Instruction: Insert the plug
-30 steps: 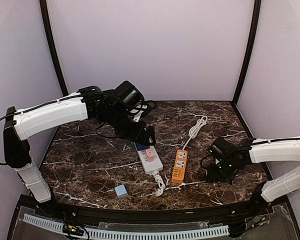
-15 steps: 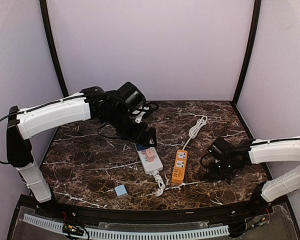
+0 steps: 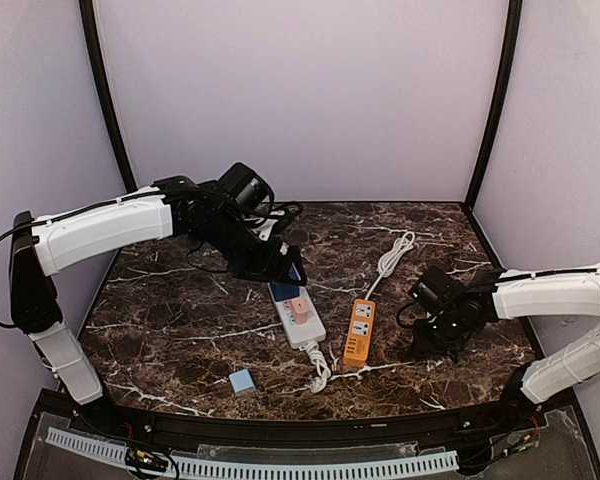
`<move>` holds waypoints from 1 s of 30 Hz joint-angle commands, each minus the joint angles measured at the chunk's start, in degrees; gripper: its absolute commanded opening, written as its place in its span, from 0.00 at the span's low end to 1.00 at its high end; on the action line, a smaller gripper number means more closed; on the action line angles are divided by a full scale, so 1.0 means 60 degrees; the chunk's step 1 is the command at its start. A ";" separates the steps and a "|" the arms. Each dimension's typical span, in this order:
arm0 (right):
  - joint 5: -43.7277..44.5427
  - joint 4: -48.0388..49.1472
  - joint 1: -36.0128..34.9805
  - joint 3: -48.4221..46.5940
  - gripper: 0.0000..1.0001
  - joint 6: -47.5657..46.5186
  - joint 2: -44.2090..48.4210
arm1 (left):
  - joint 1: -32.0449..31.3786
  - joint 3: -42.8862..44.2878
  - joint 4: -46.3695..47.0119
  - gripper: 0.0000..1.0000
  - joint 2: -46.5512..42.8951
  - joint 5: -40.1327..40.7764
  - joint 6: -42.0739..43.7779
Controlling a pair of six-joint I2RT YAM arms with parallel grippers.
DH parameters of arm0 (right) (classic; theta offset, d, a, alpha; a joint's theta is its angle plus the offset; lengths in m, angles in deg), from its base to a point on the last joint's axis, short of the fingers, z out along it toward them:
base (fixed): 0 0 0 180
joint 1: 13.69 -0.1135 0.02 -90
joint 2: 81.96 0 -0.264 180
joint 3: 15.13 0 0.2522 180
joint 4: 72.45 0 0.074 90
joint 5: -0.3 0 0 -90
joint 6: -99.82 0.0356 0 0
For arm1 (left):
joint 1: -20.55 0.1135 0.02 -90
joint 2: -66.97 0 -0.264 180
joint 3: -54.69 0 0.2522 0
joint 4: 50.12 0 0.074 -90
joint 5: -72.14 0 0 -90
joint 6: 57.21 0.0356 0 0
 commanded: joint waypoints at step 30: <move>-0.0350 -0.2865 -0.0082 -0.5368 0.11 -0.3223 0.0840 | 0.0860 -0.0453 0.3091 0.88 -0.0320 -0.3959 -0.2767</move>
